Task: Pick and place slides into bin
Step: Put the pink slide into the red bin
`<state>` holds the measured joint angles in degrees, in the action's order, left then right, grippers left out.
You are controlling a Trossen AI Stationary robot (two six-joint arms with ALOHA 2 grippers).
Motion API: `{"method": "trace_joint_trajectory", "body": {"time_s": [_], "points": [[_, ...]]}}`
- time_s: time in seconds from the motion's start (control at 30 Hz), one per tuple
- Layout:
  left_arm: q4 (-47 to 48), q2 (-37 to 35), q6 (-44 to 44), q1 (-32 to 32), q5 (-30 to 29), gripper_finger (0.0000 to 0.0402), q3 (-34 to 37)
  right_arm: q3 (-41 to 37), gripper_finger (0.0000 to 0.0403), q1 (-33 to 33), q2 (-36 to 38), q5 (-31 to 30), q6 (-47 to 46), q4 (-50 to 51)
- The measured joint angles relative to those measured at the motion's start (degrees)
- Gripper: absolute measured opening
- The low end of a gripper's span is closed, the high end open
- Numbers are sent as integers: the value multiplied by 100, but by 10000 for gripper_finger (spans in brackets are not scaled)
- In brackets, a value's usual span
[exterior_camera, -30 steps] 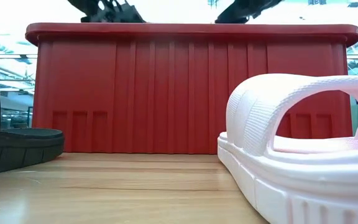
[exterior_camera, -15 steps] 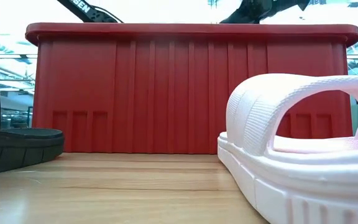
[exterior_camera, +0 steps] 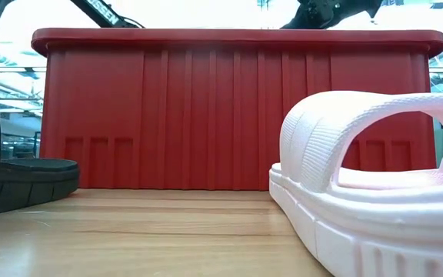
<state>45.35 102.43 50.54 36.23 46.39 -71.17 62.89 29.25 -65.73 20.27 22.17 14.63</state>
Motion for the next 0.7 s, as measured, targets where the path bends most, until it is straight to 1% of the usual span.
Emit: {"method": "trace_joint_trajectory", "body": {"time_s": [0.13,0.33,0.43,0.57,0.7], "points": [[215,460,79,-83,6,2,-277,0,164,29,-16,107,0,12],[781,1129,411,-323,7,2,-1029,0,164,31,-39,107,-2,19],[1068,1382,504,-414,-150,5,-1317,0,164,31,-61,110,-20,26],[1157,1511,508,-411,-188,2,-1393,0,164,31,-75,112,-24,138],[1223,1524,493,-413,-186,9,-1393,0,164,31,-75,112,-28,130]]}}
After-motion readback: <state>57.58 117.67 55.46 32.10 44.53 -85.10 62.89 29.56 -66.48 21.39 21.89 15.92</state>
